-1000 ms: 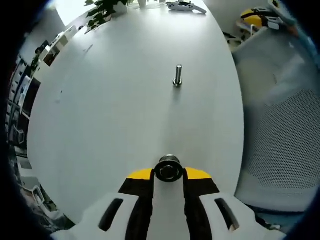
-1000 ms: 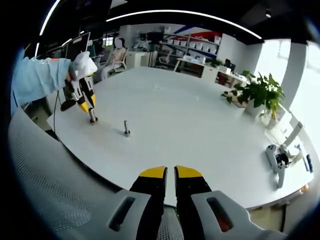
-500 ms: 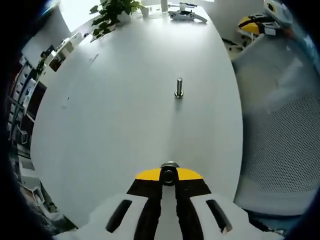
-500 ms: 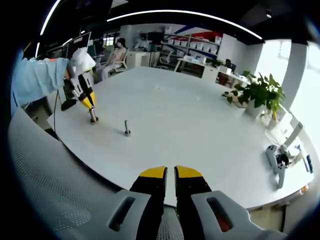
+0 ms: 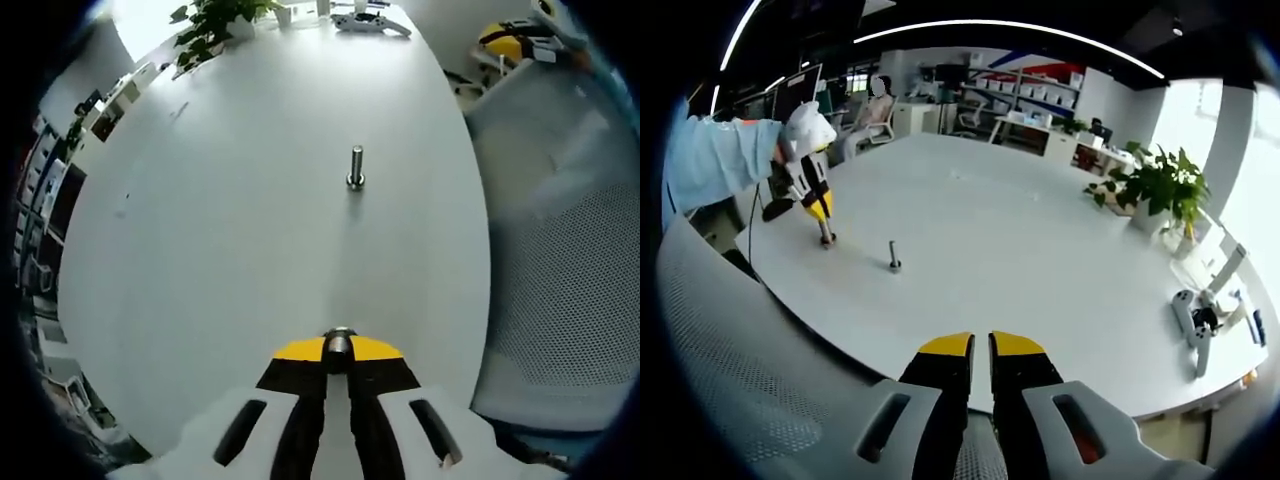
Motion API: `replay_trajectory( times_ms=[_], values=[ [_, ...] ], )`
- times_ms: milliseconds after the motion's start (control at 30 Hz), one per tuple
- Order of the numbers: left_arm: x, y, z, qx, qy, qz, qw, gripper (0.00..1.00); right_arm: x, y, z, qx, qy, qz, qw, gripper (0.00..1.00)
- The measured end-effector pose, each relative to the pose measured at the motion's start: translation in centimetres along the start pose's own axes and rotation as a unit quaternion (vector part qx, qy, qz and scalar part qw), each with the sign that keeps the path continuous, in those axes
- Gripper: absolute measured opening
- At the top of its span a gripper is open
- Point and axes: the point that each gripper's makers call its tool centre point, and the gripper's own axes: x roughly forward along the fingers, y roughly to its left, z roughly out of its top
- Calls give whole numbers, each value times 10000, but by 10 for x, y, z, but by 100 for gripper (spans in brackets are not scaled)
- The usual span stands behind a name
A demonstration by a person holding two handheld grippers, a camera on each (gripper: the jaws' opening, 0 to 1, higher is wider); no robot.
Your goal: Place the washer onto the threaded stud by aligning its center hole with the stud, sliding it down to the base, and recovering from edge contact or off-axis alignment until the washer reaches the visible bottom stop.
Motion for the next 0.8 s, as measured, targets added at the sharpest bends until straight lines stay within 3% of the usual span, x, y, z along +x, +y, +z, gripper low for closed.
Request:
replay_trajectory(
  times_ms=[300,533,667,767,800],
  values=[
    [-20,6,4,-204,-324,300,9988,7,0,0,0,-15,2,-4,10000,9],
    [-51,12,21,-426,-1001,862,9903,12,0,0,0,-31,-13,-5,10000,9],
    [-79,10,34,-757,-1595,1228,9766,13,-1,-1,1,-31,-33,-24,10000,9],
    [-99,5,39,-1031,-2003,1425,9638,14,-1,-1,0,-37,-7,-31,10000,9],
    [-109,3,42,-1164,-2199,1510,9567,15,-1,-1,0,-39,3,-35,10000,9]
  ],
)
